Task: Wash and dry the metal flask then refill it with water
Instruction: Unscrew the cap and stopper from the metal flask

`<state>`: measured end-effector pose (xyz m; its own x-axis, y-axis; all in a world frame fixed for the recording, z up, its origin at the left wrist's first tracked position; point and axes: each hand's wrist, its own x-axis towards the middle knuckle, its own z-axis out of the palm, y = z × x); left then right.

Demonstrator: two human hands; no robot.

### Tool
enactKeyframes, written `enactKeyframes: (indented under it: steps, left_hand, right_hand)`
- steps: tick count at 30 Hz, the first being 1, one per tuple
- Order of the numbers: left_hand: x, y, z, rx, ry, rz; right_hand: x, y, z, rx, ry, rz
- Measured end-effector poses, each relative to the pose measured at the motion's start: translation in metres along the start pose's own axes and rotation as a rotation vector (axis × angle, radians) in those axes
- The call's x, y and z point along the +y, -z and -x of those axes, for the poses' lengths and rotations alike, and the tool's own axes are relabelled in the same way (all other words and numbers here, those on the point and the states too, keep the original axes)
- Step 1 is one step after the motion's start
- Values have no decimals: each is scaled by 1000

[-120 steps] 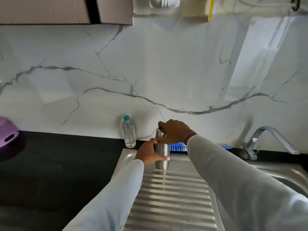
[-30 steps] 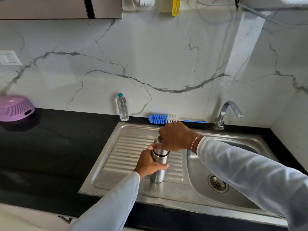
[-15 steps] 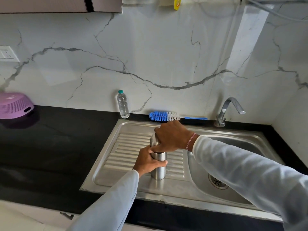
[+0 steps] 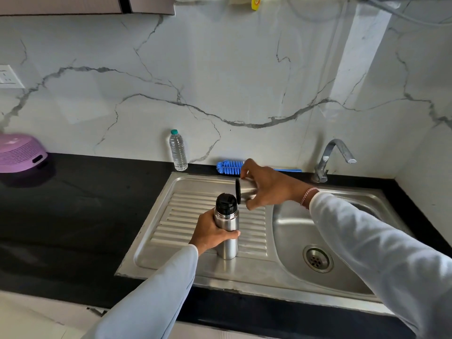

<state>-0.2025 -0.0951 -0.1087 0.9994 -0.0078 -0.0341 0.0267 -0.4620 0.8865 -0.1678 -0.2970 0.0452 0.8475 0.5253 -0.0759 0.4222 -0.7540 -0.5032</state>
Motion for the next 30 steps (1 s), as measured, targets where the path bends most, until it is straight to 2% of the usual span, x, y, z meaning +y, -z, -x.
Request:
enactKeyframes:
  steps: [4,7,12,16,24,30]
  left_hand:
    - [-4,8,2,33,12,-4]
    - [-5,14,4,47,26,-16]
    - [-12,24,6,55,46,-13]
    - [-17,30,8,65,71,-2]
    - [-29,33,8,46,46,18]
    - [-32,36,10,23,13,-24]
  right_hand:
    - [38,-38,2,104,-121,-296]
    - [64,-78,-7,131,-189,-418]
    - [83,-136,-28,250,-337,-464]
    - [90,-169,-50,300,-374,-422]
    - [108,-201,-95,304,-404,-344]
    - [113,-203,-97,219,-373,-279]
